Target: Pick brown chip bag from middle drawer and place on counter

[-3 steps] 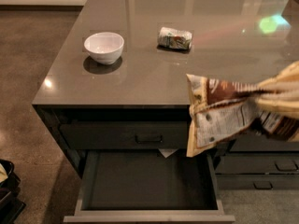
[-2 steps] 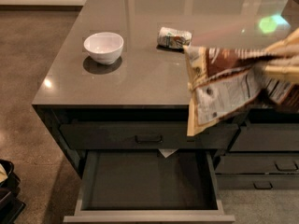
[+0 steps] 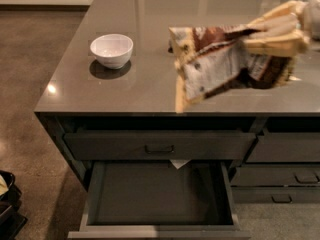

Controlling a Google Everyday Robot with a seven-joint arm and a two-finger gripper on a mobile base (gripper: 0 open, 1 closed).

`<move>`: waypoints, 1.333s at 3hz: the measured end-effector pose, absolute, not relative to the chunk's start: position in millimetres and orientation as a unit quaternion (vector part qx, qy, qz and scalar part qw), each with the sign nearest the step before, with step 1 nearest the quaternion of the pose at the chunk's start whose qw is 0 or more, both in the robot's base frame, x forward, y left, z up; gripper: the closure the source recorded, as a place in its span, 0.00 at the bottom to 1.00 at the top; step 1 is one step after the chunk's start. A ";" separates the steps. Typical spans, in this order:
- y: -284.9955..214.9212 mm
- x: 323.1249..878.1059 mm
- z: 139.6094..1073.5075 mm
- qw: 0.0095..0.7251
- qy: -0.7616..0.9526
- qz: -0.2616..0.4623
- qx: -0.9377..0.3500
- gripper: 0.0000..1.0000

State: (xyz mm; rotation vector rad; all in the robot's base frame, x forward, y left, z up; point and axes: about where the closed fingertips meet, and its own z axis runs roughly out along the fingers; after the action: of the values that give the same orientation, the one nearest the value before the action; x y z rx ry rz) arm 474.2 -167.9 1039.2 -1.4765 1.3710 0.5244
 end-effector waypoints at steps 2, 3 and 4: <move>-144.9 564.2 1021.5 0.508 0.565 0.263 -0.595 1.00; -145.1 594.7 989.8 0.496 0.587 0.258 -0.587 1.00; -144.8 595.5 988.6 0.495 0.587 0.257 -0.587 0.81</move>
Offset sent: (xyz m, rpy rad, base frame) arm 0.1387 0.0312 -0.0304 0.0864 0.0754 0.0291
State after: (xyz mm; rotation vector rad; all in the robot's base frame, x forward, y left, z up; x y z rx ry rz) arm 595.5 -144.8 988.6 -1.4219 1.4227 0.6241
